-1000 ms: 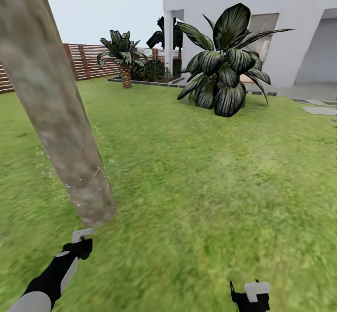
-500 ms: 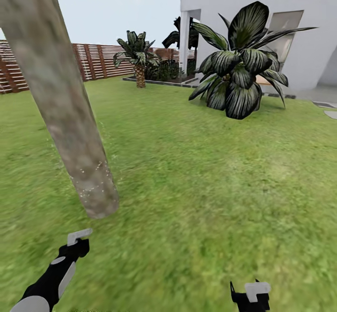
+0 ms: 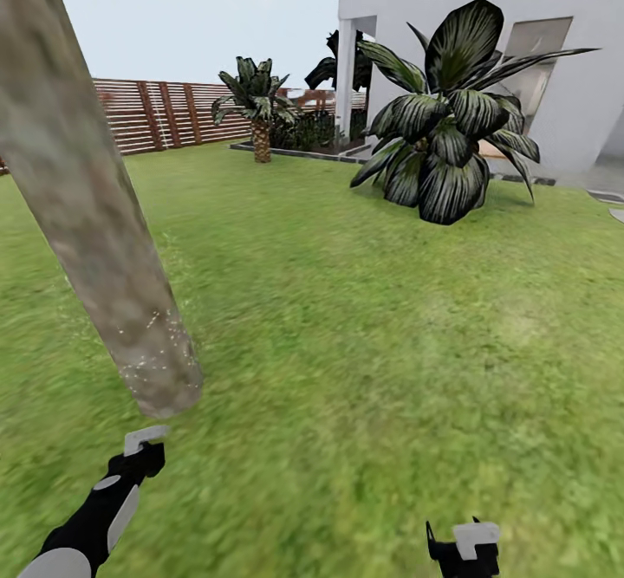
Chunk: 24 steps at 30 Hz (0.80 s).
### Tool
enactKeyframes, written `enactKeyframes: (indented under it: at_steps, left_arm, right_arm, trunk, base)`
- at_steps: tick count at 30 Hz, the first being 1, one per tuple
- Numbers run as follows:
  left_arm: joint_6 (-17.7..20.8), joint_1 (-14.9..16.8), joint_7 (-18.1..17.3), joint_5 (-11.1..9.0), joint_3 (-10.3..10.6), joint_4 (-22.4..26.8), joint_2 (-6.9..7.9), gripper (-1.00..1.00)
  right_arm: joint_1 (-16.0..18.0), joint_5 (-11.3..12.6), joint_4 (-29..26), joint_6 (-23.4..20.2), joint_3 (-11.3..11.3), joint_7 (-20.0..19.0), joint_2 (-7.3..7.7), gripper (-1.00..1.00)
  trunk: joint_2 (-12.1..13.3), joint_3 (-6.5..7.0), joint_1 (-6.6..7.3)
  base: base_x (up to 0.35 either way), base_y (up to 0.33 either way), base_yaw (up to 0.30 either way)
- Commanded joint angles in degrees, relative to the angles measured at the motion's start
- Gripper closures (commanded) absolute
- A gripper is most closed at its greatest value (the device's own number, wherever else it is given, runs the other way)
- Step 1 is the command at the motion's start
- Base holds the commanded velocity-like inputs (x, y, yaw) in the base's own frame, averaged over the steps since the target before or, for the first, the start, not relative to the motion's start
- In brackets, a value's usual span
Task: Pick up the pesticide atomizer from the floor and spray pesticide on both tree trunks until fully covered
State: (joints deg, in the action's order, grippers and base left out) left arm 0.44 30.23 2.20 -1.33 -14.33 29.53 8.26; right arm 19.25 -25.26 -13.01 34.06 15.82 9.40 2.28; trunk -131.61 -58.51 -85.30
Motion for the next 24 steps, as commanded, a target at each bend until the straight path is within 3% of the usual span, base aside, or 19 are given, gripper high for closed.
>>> enactKeyframes:
  at_steps: [1, 13, 24]
  left_arm:
    - [0.04, 0.00, 0.00, 0.01, -0.04, 0.01, 0.00, 1.00]
    - [0.23, 0.00, 0.09, 0.10, -0.09, 0.01, 0.02, 1.00]
    - [0.09, 0.02, 0.09, 0.18, -0.09, 0.01, -0.02, 1.00]
  right_arm:
    - [-0.01, 0.02, 0.00, 0.00, 0.00, 0.00, 0.00, -1.00]
    - [-0.01, 0.00, 0.00, 0.01, 0.00, 0.00, 0.00, -1.00]
    - [-0.06, -0.02, 0.00, 0.03, 0.00, 0.00, 0.09, -1.00]
  trunk:
    - [0.00, 0.00, 0.00]
    - [0.00, 0.00, 0.00]
    - [0.00, 0.00, 0.00]
  base:
    - [0.209, -0.208, 0.234]
    - [0.078, -0.257, 0.269]
    - [0.167, -0.238, 0.014]
